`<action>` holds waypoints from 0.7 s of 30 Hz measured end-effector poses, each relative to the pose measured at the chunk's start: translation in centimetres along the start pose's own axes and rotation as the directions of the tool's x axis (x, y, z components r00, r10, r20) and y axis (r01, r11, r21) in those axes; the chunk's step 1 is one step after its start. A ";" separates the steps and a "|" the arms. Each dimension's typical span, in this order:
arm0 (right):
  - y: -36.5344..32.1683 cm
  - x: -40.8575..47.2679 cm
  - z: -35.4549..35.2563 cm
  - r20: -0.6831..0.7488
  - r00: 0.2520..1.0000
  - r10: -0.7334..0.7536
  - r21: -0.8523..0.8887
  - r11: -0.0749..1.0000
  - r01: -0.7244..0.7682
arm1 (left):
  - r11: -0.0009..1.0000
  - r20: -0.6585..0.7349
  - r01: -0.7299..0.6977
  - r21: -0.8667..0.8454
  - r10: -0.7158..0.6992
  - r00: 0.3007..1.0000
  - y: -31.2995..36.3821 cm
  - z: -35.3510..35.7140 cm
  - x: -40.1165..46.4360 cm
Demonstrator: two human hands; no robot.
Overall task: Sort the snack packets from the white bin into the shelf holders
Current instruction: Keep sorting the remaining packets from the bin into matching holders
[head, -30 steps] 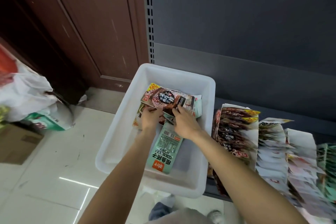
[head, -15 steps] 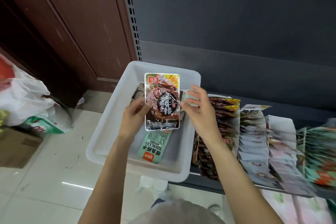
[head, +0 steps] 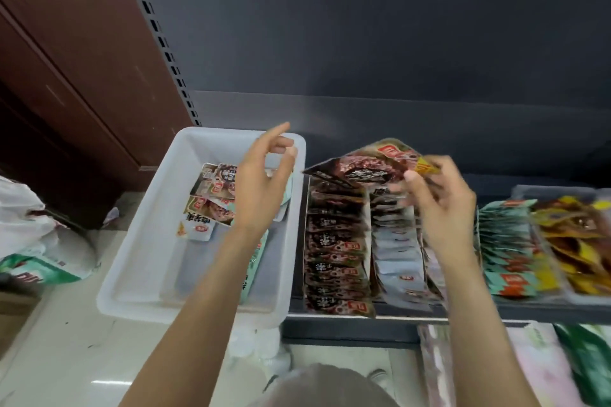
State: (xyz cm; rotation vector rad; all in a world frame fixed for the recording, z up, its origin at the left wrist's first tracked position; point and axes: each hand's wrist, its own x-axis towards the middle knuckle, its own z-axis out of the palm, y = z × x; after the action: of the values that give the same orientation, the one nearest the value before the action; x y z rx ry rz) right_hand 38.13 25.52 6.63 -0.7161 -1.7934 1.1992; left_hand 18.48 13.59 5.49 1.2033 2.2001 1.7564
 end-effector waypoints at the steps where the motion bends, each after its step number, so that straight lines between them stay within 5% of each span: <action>1: 0.1 0.3 -0.6 -0.063 0.998 -0.005 0.021 1.000 0.006 | 0.995 0.096 -0.001 0.101 -0.008 0.995 -0.7 0.8 0.2; 4: 0.5 1.9 -2.0 -0.191 0.982 -0.015 0.033 0.999 0.021 | 0.872 0.534 -0.241 0.427 -0.028 0.845 -3.2 3.1 -0.2; 6: 0.8 3.0 -1.9 -0.192 0.981 -0.022 0.016 1.000 0.026 | 0.823 0.625 -0.342 0.454 -0.020 0.781 -4.2 3.9 -1.1; 12: 2.7 5.4 0.4 0.061 0.998 -0.017 -0.236 0.971 0.031 | 0.809 0.527 -0.443 0.387 0.200 0.826 -5.3 3.9 -2.6; 17: 3.2 6.1 1.3 0.244 0.963 -0.114 -0.676 0.693 0.253 | 0.833 0.512 -0.416 0.365 0.193 0.837 -5.1 3.6 -2.7; 21: 2.2 6.6 0.5 0.302 0.936 -0.179 -0.715 0.607 0.346 | 0.837 0.498 -0.404 0.370 0.189 0.846 -5.1 3.5 -2.9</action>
State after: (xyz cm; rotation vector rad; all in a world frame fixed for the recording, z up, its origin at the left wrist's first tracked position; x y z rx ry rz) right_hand 34.53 31.52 6.63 -0.7527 -2.5049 0.2544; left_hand 19.64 14.41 -1.19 1.9269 2.2799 0.8724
